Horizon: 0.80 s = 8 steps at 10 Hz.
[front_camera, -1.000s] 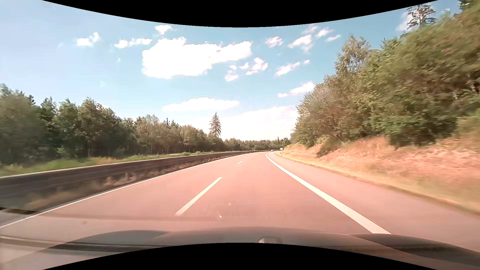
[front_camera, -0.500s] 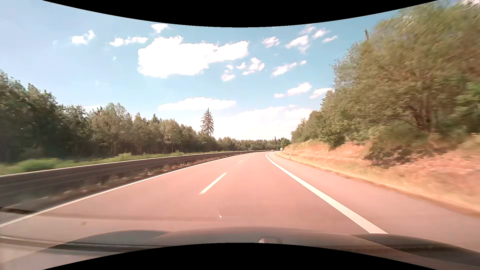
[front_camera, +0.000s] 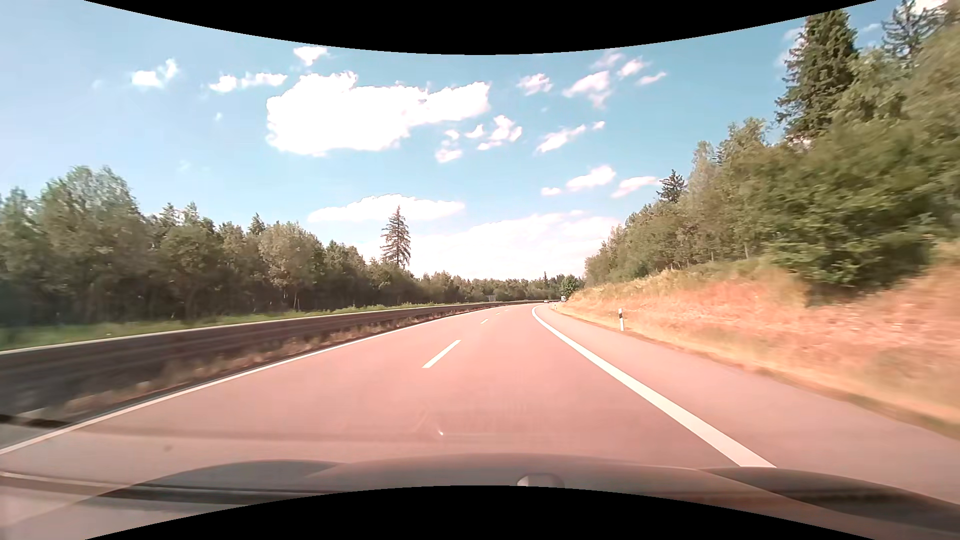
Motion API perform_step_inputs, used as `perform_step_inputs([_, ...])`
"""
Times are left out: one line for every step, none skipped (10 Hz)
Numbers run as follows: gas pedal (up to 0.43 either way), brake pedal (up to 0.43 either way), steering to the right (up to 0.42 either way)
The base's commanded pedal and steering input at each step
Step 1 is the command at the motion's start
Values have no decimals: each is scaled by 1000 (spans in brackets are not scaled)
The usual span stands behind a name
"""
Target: Follow the waypoints while adhering to traffic rules and regulations
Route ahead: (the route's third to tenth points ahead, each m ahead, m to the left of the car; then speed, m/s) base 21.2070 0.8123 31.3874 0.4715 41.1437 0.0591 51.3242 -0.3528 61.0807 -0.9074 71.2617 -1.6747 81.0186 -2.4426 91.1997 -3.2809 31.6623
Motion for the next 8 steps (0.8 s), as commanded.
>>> perform_step_inputs([370, 0, 6])
perform_step_inputs([370, 0, 6])
perform_step_inputs([370, 0, 6])
perform_step_inputs([370, 0, 6])
perform_step_inputs([370, 0, 7])
perform_step_inputs([370, 0, 7])
perform_step_inputs([370, 0, 7])
perform_step_inputs([370, 0, 7])
